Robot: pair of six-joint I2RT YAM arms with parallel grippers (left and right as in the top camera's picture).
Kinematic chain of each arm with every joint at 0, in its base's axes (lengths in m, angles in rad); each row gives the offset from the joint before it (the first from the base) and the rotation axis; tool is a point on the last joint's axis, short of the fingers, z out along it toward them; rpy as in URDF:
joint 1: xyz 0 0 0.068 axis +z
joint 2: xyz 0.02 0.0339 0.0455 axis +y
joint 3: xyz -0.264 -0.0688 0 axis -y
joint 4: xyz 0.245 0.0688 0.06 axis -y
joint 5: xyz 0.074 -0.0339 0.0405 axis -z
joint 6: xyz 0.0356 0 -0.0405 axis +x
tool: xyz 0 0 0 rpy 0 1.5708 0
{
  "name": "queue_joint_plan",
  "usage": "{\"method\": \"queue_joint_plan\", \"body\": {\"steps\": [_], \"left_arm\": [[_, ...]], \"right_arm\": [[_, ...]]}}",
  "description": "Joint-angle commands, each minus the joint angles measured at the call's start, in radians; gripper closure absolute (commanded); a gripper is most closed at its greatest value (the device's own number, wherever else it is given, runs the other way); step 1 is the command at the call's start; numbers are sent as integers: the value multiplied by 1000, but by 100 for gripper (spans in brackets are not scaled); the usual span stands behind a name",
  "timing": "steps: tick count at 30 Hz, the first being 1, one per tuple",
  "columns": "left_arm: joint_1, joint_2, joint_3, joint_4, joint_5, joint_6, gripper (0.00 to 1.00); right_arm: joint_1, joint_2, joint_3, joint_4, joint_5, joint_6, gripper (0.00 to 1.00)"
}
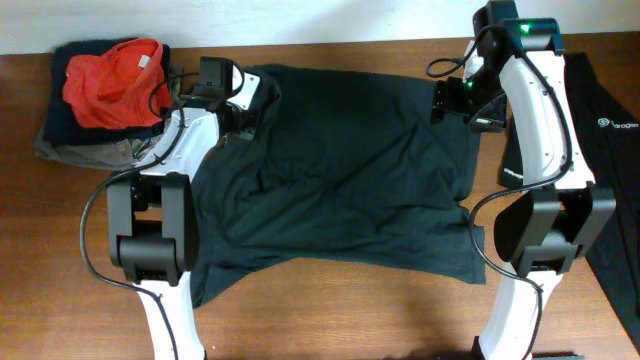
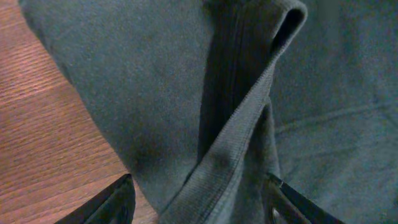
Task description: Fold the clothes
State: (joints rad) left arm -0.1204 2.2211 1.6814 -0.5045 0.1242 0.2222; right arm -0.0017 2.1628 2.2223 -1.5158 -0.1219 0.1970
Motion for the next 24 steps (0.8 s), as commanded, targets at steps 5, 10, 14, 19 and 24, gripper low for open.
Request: {"method": "queue_joint_plan", "body": {"steps": [5, 10, 14, 19, 24], "left_arm": [[-6, 69, 19, 4, 18, 31, 37], [-6, 69, 19, 4, 17, 31, 55], [-5, 69, 20, 3, -5, 29, 71], [-1, 67, 73, -58, -125, -8, 99], [28, 67, 195, -179, -262, -50, 100]], "right_arm": [[7, 4, -3, 3, 2, -10, 18], [8, 4, -3, 7, 2, -10, 18], [7, 4, -3, 6, 2, -10, 18], [7, 4, -9, 23, 3, -10, 22], [7, 4, -56, 74, 2, -10, 30]]}}
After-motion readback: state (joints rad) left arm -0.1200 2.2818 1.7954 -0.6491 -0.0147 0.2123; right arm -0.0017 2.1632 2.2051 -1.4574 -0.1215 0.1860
